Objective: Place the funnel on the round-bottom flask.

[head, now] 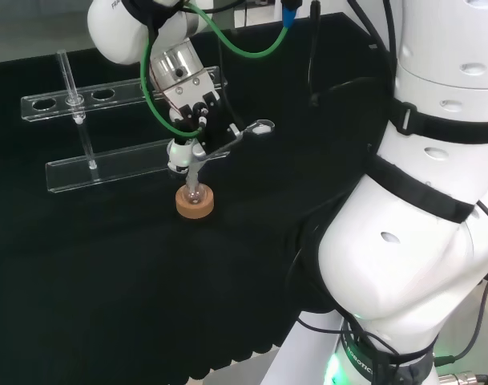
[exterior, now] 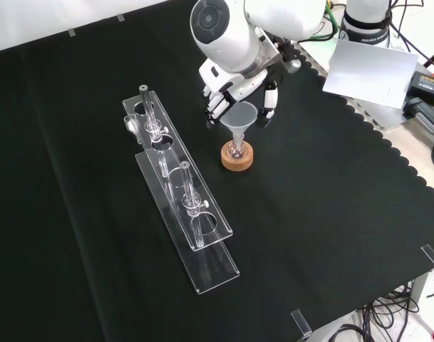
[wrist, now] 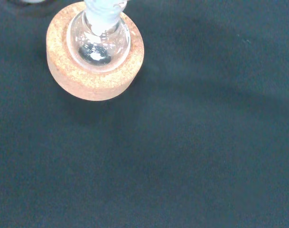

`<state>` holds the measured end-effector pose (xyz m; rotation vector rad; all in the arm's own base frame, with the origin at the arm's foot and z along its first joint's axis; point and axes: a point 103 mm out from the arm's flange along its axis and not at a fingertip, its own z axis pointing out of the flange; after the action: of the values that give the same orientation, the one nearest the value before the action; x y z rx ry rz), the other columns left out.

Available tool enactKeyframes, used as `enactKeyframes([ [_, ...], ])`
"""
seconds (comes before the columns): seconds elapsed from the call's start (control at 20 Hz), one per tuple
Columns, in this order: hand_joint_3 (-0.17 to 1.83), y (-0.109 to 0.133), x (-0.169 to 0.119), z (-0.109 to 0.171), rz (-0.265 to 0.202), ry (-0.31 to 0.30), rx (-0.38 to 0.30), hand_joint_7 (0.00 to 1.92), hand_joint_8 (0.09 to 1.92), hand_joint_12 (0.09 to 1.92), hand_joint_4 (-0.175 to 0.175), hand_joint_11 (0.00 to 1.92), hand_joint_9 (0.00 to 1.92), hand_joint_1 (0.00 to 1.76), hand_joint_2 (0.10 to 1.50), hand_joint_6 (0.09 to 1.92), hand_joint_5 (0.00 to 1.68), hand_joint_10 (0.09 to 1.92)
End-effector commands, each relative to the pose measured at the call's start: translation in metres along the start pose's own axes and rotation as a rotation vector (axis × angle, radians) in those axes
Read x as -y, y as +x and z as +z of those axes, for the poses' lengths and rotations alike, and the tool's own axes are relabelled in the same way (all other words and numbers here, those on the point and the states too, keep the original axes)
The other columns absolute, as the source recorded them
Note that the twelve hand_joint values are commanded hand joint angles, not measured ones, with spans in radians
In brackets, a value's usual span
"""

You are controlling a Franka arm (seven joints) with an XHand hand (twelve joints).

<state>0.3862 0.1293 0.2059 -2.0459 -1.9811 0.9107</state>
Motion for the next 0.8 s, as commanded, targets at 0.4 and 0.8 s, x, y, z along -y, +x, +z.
enactKeyframes([
  [0.4,0.51,-0.0008,0.0009,0.0017,-0.004,0.022,0.01,0.11,0.75,1.37,-0.078,0.36,0.48,0.7,0.71,0.23,0.35,0.69],
  [0.8,0.48,-0.0003,0.0028,0.0015,-0.021,0.023,0.013,0.01,0.66,1.41,-0.083,0.28,0.34,0.67,0.68,0.09,0.29,0.72],
])
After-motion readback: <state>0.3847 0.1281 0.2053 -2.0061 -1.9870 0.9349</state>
